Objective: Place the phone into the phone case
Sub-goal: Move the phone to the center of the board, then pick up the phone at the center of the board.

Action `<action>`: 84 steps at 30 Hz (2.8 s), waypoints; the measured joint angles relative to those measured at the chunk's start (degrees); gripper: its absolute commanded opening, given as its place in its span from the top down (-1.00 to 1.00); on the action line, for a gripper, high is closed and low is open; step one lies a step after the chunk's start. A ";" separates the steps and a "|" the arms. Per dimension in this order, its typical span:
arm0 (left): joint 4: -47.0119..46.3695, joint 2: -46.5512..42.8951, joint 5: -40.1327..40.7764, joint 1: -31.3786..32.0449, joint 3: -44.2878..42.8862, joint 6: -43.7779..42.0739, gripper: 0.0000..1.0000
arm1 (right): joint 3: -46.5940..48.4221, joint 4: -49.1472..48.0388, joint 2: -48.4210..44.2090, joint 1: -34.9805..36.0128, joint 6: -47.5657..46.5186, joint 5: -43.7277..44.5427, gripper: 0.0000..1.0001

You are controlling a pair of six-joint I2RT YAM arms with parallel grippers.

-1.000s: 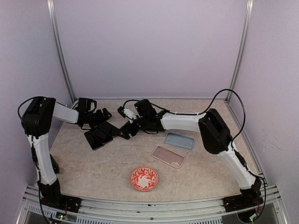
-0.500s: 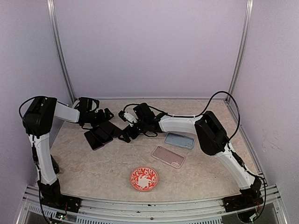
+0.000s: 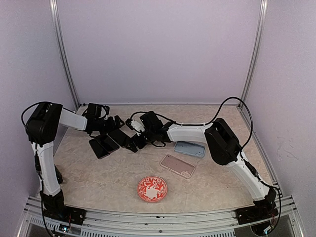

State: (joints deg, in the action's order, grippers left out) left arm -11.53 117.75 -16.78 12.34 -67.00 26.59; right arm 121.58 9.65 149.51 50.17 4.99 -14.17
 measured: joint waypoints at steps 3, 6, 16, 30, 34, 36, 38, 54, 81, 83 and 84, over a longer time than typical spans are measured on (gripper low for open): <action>-0.09 0.00 -0.02 0.57 0.13 -0.02 -0.98 | -1.05 -1.29 -0.13 0.28 -0.24 0.79 -0.99; -0.44 0.00 0.02 1.38 0.33 -0.11 -0.98 | -1.51 -1.75 -0.26 0.57 -0.68 1.88 -0.99; -1.90 -0.44 0.09 2.49 1.70 -0.04 -0.98 | -6.82 -1.53 -3.82 1.01 -0.92 3.87 -0.99; -4.00 -2.99 0.22 7.41 6.10 1.05 -0.98 | -8.96 0.28 -5.57 2.34 -2.82 7.19 -0.99; -5.09 -3.80 0.07 7.89 7.58 1.88 -0.98 | -8.98 0.37 -5.57 2.71 -3.50 8.24 -0.99; -5.25 -4.07 0.09 7.89 7.96 2.14 -0.98 | -8.98 0.35 -5.57 2.89 -3.74 8.85 -0.99; -5.16 -4.31 0.24 7.89 8.15 2.36 -0.98 | -8.98 0.31 -5.57 2.95 -4.44 9.40 -0.99; -2.99 -7.15 -0.46 6.99 10.45 3.63 -0.98 | -11.06 -2.27 -6.38 3.06 -8.92 12.98 -0.99; 4.26 -27.45 5.49 6.12 10.56 5.16 -0.98 | -7.91 5.92 -6.01 0.52 -10.67 3.50 -0.50; 4.59 -28.37 6.12 6.14 10.64 5.29 -0.98 | -7.91 5.92 -6.01 0.55 -10.80 3.67 -0.44; 4.79 -28.89 6.54 6.25 10.78 5.33 -0.98 | -7.91 5.90 -6.01 0.55 -10.93 3.78 -0.41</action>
State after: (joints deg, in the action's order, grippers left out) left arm -6.74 88.86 -10.24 18.59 -56.23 31.92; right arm 113.67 15.55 143.50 50.72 -5.93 -10.39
